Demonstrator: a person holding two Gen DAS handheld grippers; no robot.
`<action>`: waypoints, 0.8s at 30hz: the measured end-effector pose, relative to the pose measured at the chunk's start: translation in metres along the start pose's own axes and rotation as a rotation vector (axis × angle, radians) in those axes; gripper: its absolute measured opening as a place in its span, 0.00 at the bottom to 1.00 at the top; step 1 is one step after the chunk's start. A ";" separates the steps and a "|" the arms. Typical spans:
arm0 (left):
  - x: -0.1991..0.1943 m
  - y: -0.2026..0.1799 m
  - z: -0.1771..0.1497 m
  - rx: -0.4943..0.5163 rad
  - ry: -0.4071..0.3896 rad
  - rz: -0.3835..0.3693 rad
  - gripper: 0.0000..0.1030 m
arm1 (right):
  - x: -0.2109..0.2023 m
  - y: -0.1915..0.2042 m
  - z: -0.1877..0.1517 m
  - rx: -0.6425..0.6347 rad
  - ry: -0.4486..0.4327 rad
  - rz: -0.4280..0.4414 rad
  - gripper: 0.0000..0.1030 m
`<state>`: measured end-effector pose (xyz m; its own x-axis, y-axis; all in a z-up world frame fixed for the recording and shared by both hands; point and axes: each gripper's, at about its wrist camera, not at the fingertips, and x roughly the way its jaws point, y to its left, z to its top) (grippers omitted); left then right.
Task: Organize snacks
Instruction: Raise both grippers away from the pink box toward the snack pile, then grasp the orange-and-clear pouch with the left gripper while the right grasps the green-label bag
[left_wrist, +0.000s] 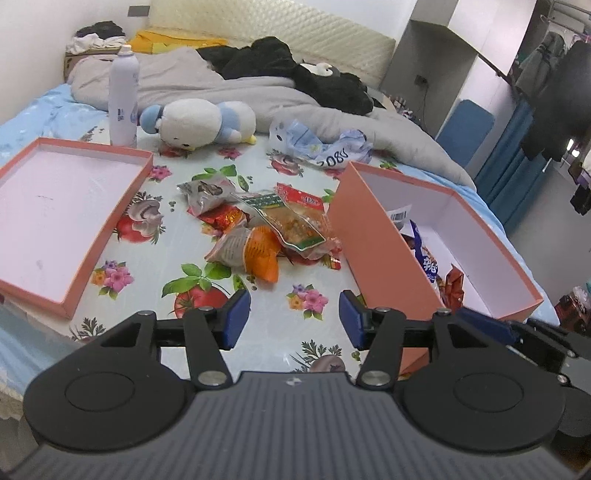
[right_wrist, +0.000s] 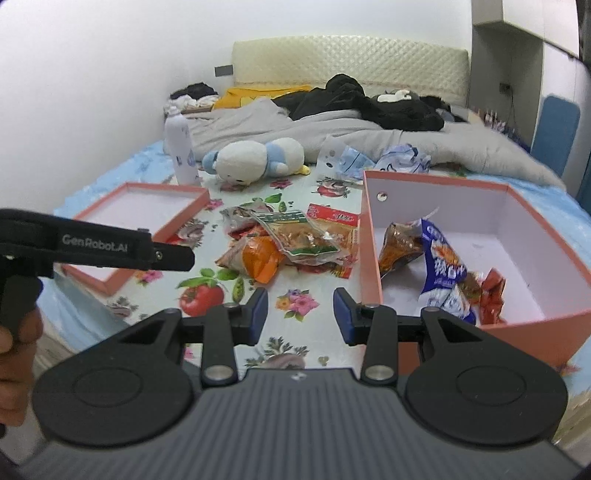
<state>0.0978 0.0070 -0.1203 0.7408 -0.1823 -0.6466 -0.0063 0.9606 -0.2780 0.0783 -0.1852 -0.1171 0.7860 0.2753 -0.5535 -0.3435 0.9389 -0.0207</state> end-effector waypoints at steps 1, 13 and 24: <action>0.002 0.001 0.001 0.006 -0.006 0.001 0.64 | 0.004 0.003 0.001 -0.009 0.002 -0.003 0.40; 0.049 0.032 0.027 -0.016 0.049 0.050 0.84 | 0.053 0.024 0.006 -0.089 -0.019 -0.088 0.40; 0.138 0.067 0.052 -0.059 0.183 0.013 0.85 | 0.126 0.037 0.000 -0.267 -0.003 -0.152 0.39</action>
<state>0.2345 0.0573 -0.1912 0.6055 -0.2106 -0.7675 -0.0578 0.9501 -0.3064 0.1646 -0.1154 -0.1876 0.8401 0.1369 -0.5249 -0.3447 0.8819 -0.3215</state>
